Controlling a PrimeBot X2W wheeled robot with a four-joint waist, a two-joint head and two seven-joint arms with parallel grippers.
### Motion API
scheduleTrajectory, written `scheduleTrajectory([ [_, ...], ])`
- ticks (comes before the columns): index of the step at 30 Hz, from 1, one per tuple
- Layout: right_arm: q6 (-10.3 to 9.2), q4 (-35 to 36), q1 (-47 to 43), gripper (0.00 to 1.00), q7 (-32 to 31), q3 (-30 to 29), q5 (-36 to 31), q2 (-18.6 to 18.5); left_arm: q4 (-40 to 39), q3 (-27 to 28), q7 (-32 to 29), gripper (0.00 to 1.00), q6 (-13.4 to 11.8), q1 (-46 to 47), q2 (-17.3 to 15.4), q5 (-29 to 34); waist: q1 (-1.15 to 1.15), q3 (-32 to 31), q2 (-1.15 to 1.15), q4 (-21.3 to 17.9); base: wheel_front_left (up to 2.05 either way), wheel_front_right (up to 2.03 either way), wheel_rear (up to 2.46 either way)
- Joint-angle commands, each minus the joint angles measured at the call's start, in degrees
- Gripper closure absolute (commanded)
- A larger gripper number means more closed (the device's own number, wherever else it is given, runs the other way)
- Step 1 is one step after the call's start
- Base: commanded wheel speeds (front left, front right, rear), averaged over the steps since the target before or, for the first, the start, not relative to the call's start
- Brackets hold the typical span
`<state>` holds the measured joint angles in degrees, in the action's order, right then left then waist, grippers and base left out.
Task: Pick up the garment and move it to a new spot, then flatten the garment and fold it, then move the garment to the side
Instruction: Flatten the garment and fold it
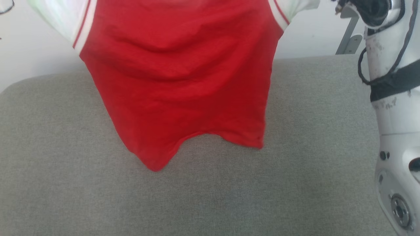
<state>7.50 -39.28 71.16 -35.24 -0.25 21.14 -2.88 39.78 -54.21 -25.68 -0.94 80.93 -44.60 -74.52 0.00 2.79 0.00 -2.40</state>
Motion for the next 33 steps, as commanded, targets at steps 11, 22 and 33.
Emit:
scheduleTrajectory([
  [11, -0.02, -9.6, 10.5, 1.00, 13.9, 2.6, -5.0, 0.0, 1.2, 2.0, 8.6, 1.00, 2.8, 6.0, 0.7, 3.8, 0.00, 9.9, 0.00, 0.3, 0.00, 0.00, 0.00],
  [22, -0.03, -15.7, 22.4, 1.00, 38.3, -0.1, -19.9, -0.1, 8.7, 4.9, 29.1, 1.00, 7.5, 18.3, 3.4, 10.7, 0.00, 22.8, 0.00, 1.6, 0.00, 0.00, 0.00],
  [33, -0.04, -14.6, 26.5, 1.00, 49.8, -0.1, -32.2, -0.1, 5.8, 8.4, 40.9, 1.00, 8.4, 21.3, 3.7, 15.8, 0.00, 28.7, 0.00, 3.5, 0.00, 0.00, 0.00],
])
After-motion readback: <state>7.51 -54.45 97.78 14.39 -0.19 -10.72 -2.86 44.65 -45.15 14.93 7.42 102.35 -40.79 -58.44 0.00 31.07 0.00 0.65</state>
